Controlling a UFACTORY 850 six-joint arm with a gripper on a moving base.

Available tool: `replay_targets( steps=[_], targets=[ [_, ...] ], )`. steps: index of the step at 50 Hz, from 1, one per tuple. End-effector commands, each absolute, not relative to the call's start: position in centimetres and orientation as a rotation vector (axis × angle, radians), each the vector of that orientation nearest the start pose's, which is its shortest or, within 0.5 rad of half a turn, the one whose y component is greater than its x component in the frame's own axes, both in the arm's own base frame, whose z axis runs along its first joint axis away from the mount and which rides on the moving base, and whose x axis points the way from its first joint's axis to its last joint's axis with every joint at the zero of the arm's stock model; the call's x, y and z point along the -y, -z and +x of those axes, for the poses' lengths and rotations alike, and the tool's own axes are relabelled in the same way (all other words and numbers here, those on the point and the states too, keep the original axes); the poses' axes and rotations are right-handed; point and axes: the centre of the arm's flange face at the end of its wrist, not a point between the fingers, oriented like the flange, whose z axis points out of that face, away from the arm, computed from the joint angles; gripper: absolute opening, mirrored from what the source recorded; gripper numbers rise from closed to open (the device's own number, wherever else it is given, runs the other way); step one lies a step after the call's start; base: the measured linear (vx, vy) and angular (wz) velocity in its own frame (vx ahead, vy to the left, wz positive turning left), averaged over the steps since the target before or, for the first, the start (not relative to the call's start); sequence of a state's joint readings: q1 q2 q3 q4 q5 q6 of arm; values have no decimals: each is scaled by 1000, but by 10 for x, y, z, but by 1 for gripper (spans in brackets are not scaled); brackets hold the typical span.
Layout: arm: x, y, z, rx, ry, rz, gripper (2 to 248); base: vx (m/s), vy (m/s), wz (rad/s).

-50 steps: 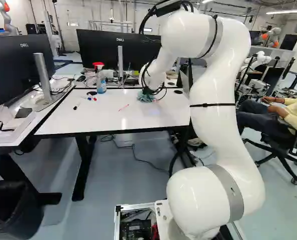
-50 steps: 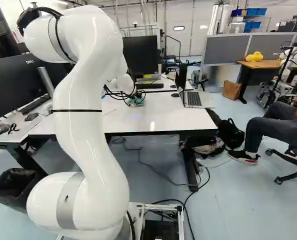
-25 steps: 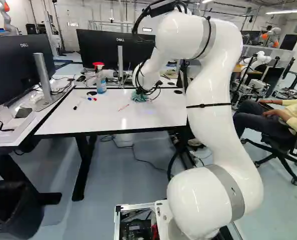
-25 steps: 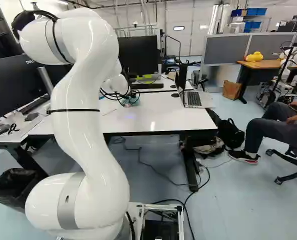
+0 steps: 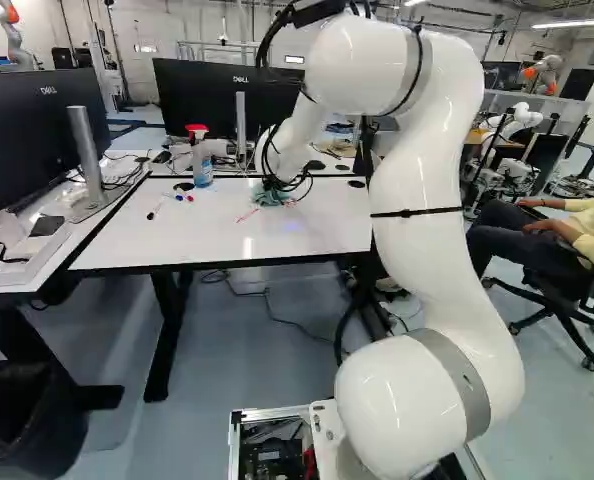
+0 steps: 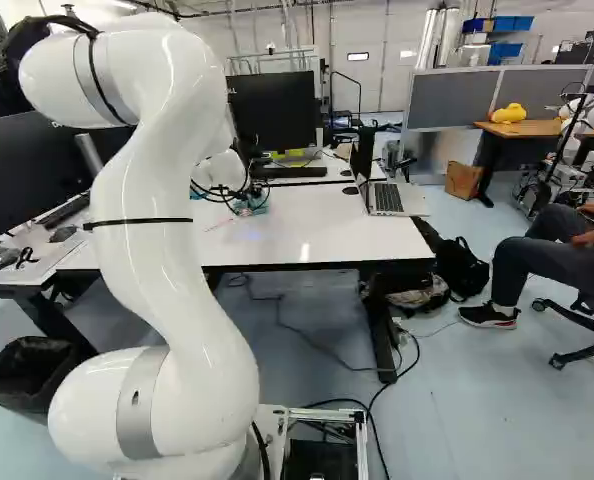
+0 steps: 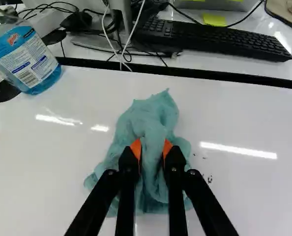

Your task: Clean the table with the green towel

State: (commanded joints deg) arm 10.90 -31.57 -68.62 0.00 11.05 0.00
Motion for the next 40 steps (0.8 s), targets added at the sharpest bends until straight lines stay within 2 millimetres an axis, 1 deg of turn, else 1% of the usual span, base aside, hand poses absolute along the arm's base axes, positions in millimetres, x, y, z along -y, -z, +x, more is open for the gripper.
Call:
replay_targets(
  steps=[7, 15, 40],
  targets=[
    [-119, -388, 624, 264, 1232, -2795, 65, 0, 0, 0],
    [-108, -389, 617, 244, 1225, -2807, 65, 0, 0, 0],
    [-66, -390, 607, 153, 1223, -2843, 65, 0, 0, 0]
  ],
)
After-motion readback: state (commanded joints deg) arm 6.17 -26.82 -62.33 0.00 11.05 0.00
